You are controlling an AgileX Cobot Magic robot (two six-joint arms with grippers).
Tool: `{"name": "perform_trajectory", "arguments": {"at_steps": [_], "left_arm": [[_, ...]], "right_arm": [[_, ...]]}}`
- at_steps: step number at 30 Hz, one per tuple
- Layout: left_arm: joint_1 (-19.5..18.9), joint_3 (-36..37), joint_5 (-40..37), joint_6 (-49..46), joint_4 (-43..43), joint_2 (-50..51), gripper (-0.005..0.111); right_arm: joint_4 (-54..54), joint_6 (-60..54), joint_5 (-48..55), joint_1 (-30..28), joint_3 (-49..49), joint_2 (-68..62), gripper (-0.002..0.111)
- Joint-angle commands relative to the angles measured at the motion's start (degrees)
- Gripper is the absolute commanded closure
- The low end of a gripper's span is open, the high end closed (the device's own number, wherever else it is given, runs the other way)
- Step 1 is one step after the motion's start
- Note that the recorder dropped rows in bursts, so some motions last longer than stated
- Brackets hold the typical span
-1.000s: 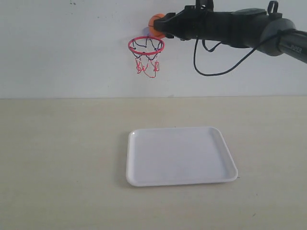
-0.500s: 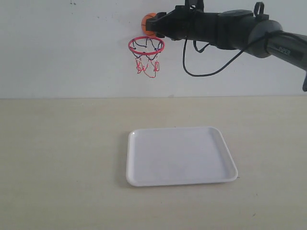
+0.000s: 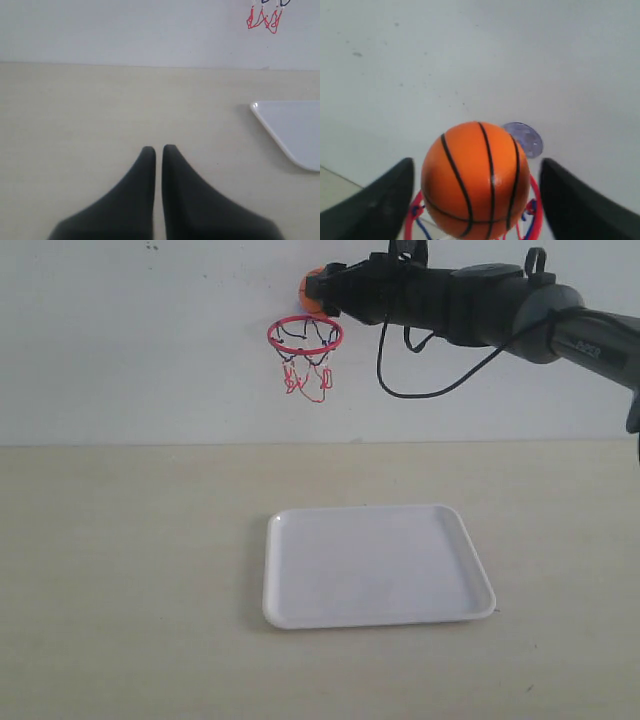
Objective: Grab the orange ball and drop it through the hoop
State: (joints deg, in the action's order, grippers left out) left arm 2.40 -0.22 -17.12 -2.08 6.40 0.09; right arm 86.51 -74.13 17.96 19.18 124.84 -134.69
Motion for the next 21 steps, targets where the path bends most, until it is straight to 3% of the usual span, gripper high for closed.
{"name": "perform_trajectory", "arguments": {"at_steps": [1,21], "left_arm": [[-0.15,0.22,0.45,0.14,0.16,-0.09,0.103],[-0.15,0.22,0.45,0.14,0.16,-0.09,0.103]], "right_arm": [[0.54,1.93,-6.33,0.0,0.38,0.51,0.01],[-2.21,2.4,-2.0,-0.24,0.38,1.56,0.007]]}}
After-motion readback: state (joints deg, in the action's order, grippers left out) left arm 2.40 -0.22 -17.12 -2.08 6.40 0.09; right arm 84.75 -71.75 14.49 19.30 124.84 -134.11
